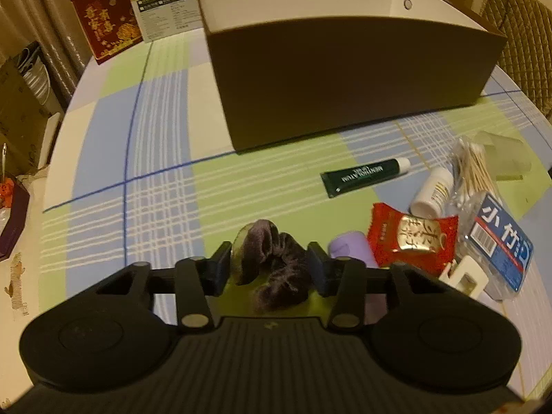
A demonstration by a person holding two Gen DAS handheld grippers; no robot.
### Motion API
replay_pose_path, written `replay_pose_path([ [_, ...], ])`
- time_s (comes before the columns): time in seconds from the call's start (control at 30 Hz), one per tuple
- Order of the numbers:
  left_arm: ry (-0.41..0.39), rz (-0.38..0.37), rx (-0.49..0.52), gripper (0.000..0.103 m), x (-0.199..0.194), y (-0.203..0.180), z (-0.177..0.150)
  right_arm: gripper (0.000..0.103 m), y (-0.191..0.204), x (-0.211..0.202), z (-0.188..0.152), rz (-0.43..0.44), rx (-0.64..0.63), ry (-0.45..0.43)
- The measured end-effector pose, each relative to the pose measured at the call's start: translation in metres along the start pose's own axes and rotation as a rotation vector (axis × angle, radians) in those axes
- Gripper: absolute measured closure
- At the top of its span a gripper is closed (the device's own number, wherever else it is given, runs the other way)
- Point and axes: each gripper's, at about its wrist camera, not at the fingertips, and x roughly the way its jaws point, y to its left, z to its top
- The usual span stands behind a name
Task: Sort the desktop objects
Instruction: 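Grasp the black box with the right tool while the left tool grasps the brown scrunchie, then carry the black box and scrunchie into the cardboard box while both tools open to release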
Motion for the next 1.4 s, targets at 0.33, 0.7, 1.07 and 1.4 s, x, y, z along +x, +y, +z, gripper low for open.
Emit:
replay_pose_path([
  [0.33, -0.023, 0.016, -0.02, 0.087, -0.014, -0.005, -0.012, 0.062, 0.0, 0.008, 0.004, 0.021, -0.061, -0.006],
  [0.7, -0.11, 0.036, -0.086, 0.09, -0.068, 0.001, -0.002, 0.062, 0.001, -0.021, 0.028, 0.115, -0.086, -0.074],
  [1.07, -0.256, -0.035, -0.103, 0.089, -0.093, -0.005, 0.081, 0.063, 0.027, -0.059, 0.128, 0.283, -0.127, -0.3],
  [1.4, -0.233, -0.062, -0.115, 0.089, -0.051, -0.01, 0.174, 0.063, 0.087, -0.009, 0.226, 0.332, -0.174, -0.314],
])
